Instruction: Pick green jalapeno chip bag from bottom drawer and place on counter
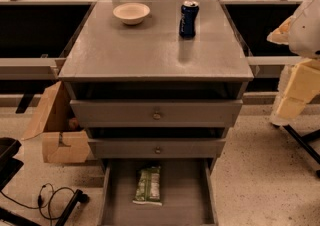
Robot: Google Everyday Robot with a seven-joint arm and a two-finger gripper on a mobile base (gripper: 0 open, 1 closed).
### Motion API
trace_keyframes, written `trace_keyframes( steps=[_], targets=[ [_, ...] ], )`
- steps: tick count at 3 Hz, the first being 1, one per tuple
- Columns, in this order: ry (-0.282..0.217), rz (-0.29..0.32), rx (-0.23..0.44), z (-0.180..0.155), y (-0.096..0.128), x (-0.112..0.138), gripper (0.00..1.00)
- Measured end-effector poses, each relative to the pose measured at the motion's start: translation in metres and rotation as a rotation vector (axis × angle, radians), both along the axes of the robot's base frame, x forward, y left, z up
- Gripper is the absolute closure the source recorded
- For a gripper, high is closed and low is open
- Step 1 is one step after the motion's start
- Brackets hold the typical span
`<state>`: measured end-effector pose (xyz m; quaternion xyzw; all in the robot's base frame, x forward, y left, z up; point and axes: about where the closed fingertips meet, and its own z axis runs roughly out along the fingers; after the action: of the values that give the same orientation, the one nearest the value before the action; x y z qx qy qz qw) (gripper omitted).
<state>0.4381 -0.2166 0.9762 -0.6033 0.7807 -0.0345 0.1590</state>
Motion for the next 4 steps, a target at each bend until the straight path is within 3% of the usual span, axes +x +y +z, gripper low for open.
trace_keyframes(
  steps=[1,2,3,4],
  targets=[
    [0.000,0.000,0.000,0.000,0.000,0.000,0.00],
    [-0.005,-0.023,0.006,-0.026,0.003,-0.001,0.00],
    [-0.045,-0.042,-0.001,-0.071,0.016,-0.014,0.00],
    [-0.032,-0.066,-0.016,-0.146,0.028,-0.015,0.00]
  ],
)
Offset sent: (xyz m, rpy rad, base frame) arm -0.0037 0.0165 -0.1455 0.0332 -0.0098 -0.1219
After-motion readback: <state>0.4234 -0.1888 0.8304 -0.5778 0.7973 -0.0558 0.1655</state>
